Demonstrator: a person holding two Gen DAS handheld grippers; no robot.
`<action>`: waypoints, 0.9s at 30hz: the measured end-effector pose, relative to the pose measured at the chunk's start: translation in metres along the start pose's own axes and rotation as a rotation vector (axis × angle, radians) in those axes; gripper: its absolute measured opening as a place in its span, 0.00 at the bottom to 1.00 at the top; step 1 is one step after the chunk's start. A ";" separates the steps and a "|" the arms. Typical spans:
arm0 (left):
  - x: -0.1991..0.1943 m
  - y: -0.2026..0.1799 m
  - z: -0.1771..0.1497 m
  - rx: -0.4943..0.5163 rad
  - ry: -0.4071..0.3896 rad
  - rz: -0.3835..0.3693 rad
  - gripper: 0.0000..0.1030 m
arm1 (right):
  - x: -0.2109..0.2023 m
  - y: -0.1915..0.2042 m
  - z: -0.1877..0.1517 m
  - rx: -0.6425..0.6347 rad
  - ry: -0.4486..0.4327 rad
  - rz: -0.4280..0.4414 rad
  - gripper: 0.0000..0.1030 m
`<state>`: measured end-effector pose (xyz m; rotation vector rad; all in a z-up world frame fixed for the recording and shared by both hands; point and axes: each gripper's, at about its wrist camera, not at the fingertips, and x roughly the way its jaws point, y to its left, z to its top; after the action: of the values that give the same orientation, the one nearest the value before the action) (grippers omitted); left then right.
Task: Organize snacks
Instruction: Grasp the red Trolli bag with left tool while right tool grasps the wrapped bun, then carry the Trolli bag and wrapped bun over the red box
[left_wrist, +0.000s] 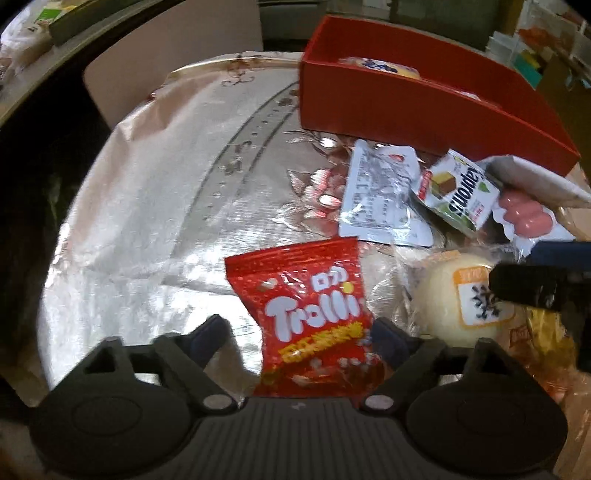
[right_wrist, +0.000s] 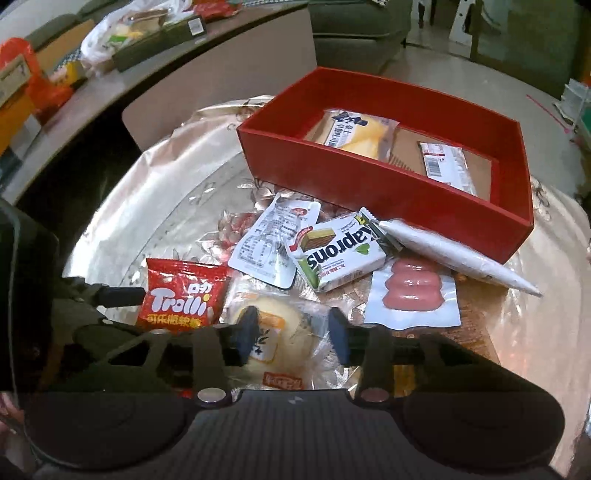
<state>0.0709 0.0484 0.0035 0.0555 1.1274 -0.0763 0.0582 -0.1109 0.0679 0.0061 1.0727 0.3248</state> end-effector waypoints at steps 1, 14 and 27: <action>-0.003 0.002 0.000 -0.004 0.003 0.004 0.52 | 0.001 0.000 0.000 0.002 0.007 0.003 0.57; -0.012 0.032 -0.006 -0.111 0.034 -0.047 0.45 | 0.028 0.025 -0.005 -0.031 0.071 -0.042 0.74; -0.008 0.030 0.000 -0.113 0.047 -0.093 0.45 | 0.016 0.016 -0.004 -0.039 0.052 0.002 0.55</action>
<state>0.0697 0.0785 0.0110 -0.0961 1.1790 -0.0947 0.0578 -0.0918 0.0550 -0.0359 1.1182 0.3490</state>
